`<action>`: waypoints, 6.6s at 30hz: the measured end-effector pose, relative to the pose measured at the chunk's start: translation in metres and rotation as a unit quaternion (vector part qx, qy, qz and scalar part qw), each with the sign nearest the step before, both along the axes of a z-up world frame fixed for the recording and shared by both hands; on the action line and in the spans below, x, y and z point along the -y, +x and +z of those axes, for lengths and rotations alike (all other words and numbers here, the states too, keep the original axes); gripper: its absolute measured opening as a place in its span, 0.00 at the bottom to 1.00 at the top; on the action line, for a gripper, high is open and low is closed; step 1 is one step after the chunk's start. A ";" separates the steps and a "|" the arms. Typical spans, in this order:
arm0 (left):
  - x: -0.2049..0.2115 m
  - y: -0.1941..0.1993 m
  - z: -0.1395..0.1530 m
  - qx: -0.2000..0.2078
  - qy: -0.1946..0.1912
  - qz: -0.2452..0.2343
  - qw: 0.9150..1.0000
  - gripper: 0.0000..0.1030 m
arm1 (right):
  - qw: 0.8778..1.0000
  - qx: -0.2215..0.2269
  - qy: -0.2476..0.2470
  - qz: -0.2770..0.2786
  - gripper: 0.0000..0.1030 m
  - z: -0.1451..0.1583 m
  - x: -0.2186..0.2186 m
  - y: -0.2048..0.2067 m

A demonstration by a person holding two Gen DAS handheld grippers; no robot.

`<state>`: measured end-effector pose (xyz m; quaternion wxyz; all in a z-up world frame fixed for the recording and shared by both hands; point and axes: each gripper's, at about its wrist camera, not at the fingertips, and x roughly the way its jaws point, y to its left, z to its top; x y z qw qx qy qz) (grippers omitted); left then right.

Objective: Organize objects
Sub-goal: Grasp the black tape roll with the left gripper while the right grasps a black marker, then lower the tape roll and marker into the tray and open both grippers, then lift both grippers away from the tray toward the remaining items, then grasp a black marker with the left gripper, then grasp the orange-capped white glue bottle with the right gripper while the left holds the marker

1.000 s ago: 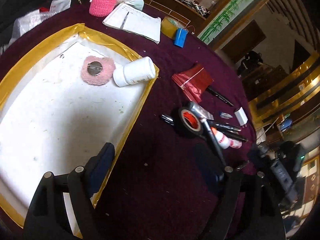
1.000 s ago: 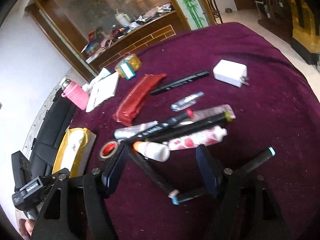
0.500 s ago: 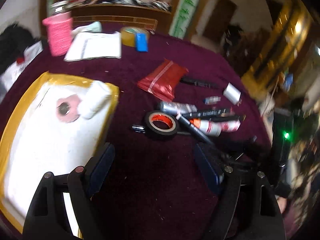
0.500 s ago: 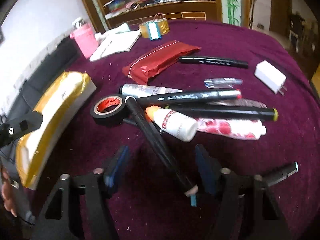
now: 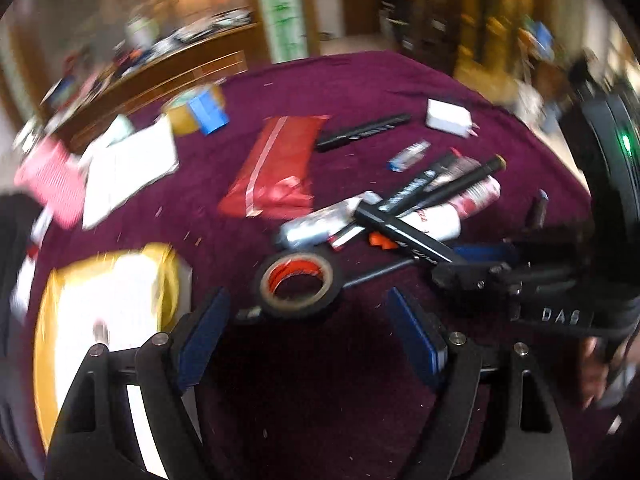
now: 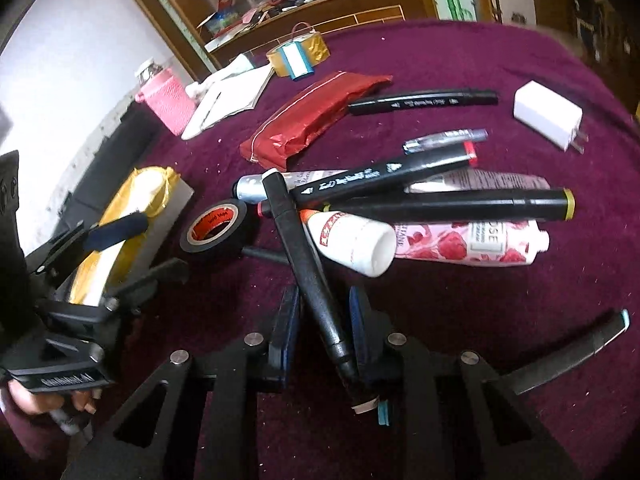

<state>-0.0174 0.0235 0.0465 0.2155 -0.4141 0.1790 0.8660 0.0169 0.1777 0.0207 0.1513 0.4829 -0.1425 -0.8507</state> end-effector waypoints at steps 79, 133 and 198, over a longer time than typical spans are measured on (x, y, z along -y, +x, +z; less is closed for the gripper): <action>0.257 -0.084 -0.009 0.115 0.210 0.195 0.951 0.25 | 0.958 0.142 -0.244 0.047 0.13 0.000 0.239 -0.116; 0.091 0.064 0.022 0.122 0.266 0.133 0.947 0.78 | 0.990 -0.013 -0.063 -0.126 0.66 0.040 -0.054 -0.007; 0.079 0.082 -0.002 0.089 0.210 0.070 0.971 0.06 | 0.996 -0.022 -0.050 -0.071 0.66 0.023 -0.021 -0.028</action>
